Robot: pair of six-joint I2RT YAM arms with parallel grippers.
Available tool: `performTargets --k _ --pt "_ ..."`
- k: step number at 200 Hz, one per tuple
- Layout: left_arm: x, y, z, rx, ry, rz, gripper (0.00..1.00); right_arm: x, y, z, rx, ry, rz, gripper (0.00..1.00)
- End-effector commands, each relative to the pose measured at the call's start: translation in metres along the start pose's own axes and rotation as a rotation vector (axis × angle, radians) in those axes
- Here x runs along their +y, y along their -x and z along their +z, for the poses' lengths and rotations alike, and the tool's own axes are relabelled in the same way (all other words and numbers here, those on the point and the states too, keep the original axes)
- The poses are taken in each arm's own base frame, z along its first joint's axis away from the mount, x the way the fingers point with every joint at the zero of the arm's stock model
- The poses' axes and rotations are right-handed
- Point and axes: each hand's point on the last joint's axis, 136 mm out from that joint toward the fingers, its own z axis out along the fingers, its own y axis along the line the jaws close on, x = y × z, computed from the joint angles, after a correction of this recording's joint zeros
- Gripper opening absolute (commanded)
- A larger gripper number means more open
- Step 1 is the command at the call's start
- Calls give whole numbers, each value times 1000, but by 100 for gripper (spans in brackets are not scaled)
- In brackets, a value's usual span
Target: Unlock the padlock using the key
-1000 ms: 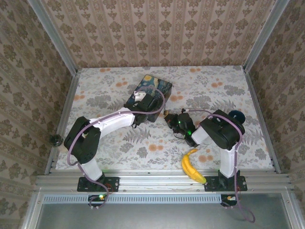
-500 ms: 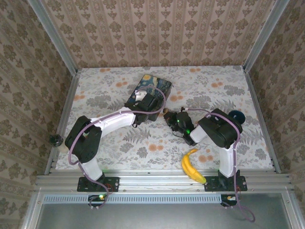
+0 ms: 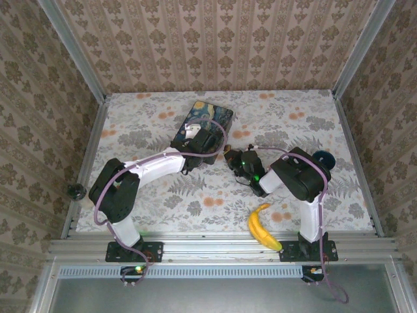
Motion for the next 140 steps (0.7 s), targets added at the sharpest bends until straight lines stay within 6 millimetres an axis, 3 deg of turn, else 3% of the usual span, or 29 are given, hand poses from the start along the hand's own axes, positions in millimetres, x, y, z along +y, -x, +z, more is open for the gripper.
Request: performTargets --k 1,60,140 --pt "9 -61 8 175 32 171 99 20 22 7 -94 64 28 0" --pt "7 -66 7 181 28 179 99 30 30 12 -108 91 44 0" --pt "9 -63 3 169 25 175 99 26 44 17 -132 81 48 0"
